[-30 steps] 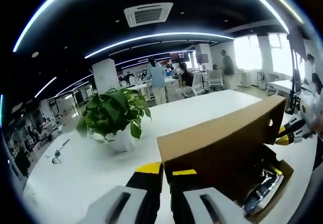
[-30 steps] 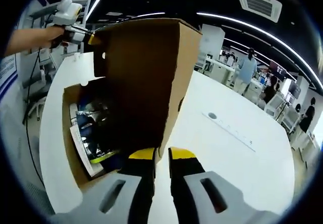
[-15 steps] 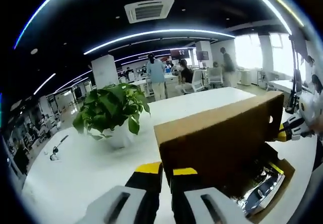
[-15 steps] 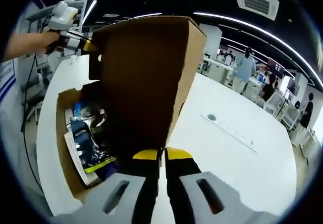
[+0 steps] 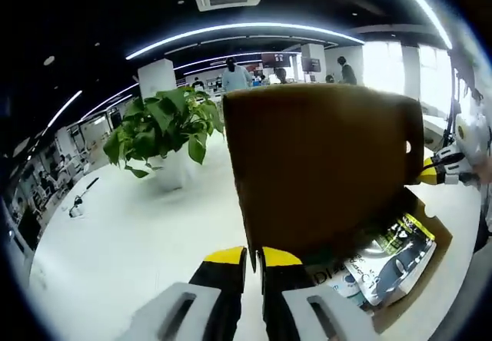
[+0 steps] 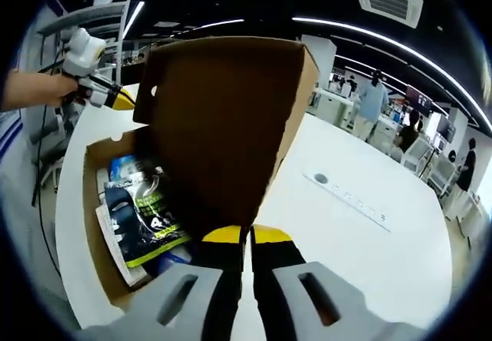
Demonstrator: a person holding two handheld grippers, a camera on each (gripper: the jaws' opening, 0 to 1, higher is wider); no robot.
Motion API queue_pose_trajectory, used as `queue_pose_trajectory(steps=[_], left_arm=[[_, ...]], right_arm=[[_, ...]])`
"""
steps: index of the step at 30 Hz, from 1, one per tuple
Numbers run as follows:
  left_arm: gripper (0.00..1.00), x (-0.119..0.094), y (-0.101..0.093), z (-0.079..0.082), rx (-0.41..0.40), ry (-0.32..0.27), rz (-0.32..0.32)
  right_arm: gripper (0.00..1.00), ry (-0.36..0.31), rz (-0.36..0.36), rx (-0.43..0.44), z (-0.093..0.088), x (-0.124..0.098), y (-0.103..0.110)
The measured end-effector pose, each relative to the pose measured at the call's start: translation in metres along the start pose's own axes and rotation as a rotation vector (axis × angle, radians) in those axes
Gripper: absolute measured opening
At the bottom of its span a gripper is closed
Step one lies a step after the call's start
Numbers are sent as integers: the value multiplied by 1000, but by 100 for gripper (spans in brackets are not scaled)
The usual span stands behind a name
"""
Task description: Operate the shoe box by opening the lid, removing the specified soft item, and placing it in the target area until the item is outside and the box remains undamaged.
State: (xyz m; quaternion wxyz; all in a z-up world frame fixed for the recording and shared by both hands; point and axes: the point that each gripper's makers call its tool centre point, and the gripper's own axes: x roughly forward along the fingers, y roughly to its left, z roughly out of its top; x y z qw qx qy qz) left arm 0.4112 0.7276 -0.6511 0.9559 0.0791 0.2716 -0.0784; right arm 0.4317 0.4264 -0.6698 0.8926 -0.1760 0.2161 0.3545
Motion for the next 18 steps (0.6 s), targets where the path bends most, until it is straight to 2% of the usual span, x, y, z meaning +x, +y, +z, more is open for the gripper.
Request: queue_pose_trajectory(steps=[18], left_arm=[[5, 11, 3, -4, -44, 14, 20]], right_arm=[[1, 0, -7, 3, 6, 8, -8]])
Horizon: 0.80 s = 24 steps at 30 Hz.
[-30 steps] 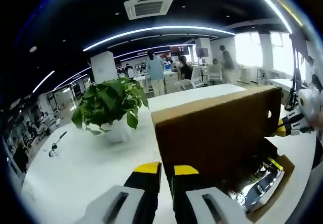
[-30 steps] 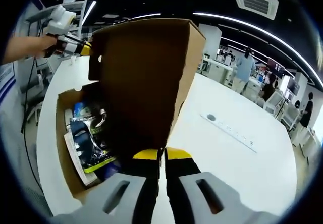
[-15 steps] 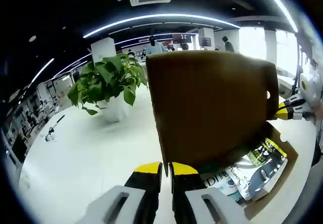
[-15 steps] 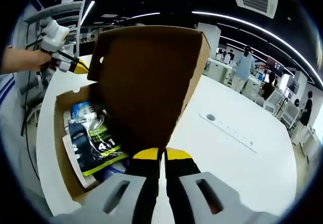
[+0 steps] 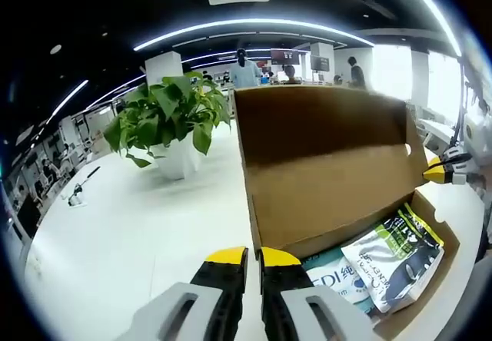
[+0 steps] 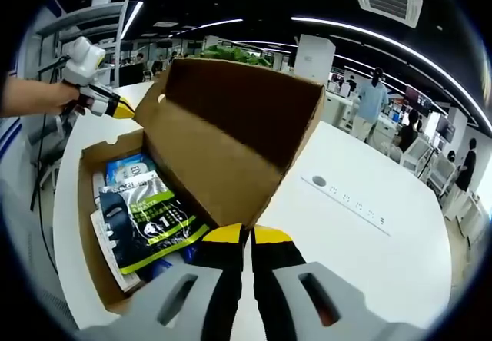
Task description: Operate the shoe box by opening the lid, removing the specified soft item, and placing it in the target area until the item is outside and the box remains undamaged.
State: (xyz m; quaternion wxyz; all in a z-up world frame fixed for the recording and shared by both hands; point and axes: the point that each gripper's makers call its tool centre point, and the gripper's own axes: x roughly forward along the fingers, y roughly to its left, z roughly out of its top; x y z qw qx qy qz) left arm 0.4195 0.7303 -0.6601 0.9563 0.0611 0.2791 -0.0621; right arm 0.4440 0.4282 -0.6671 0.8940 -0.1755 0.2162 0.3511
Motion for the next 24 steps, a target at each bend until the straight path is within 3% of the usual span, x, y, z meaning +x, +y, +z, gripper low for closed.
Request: queue_pose_trajectory(steps=[24], left_arm=[[2, 21, -3, 3, 8, 19, -15]], right_arm=[[2, 11, -5, 10, 1, 13, -10]])
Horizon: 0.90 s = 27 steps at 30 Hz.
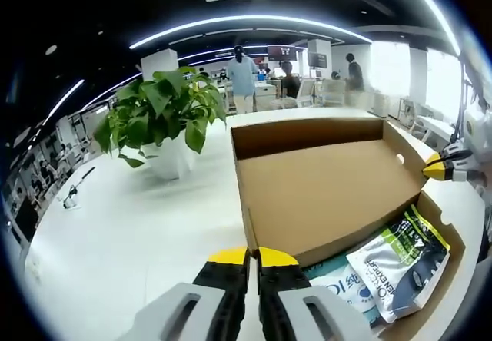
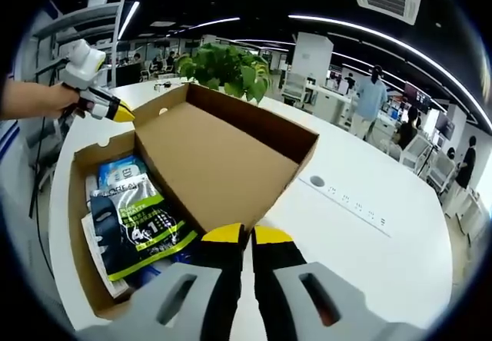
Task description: Operate the shoe box by opening the lid, removing the specified soft item, and placing it in the target area until the item is outside and the box remains undamaged.
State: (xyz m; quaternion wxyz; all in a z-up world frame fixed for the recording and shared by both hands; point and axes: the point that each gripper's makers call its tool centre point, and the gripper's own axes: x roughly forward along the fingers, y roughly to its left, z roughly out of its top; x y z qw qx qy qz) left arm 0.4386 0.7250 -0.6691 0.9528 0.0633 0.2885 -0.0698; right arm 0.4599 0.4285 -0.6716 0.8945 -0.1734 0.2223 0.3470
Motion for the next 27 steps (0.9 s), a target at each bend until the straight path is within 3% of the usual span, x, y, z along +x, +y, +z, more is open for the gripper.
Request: queue_pose_trajectory(steps=[27], left_arm=[[2, 15, 3, -2, -24, 21, -16]], right_arm=[[4, 38, 25, 85, -7, 19, -7]])
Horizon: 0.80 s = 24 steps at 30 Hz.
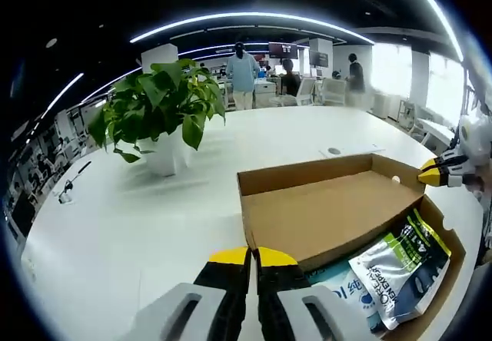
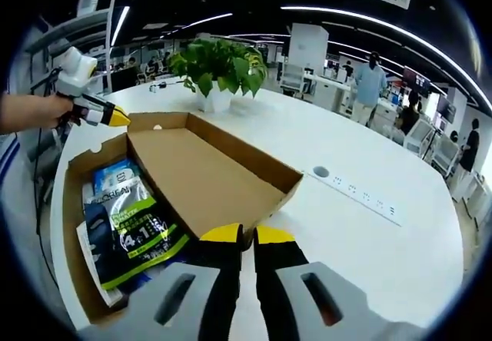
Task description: Operate the shoe box by opening the lid, removing the specified soft item, and placing it in the target area until the item is outside and the box remains undamaged.
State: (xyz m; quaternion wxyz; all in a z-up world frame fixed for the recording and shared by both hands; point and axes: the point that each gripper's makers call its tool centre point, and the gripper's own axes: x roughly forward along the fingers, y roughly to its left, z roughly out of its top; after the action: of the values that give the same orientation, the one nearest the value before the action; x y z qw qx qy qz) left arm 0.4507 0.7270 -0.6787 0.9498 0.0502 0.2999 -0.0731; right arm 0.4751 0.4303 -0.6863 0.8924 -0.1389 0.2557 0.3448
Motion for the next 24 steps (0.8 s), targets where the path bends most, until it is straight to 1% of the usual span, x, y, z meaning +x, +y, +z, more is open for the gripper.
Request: queue_pose_trajectory(steps=[6, 8, 17, 20, 21, 22, 24], left_arm=[[2, 3, 1, 0, -3, 8, 1], [2, 4, 1, 0, -1, 12, 3], [2, 4, -1, -3, -3, 27, -2], [2, 3, -1, -2, -3, 34, -4], [2, 2, -1, -2, -4, 37, -3], [2, 2, -2, -3, -4, 40, -2], [3, -1, -4, -4, 14, 61, -1]], right_arm=[[4, 17, 6, 23, -2, 3, -1], [4, 21, 12, 12, -2, 3, -1], [4, 46, 28, 15, -3, 6, -1], [4, 52, 27, 2, -2, 5, -1], [5, 48, 34, -11, -1, 5, 0], [5, 50, 33, -41, -1, 4, 0], [6, 55, 31, -60, -1, 3, 2]])
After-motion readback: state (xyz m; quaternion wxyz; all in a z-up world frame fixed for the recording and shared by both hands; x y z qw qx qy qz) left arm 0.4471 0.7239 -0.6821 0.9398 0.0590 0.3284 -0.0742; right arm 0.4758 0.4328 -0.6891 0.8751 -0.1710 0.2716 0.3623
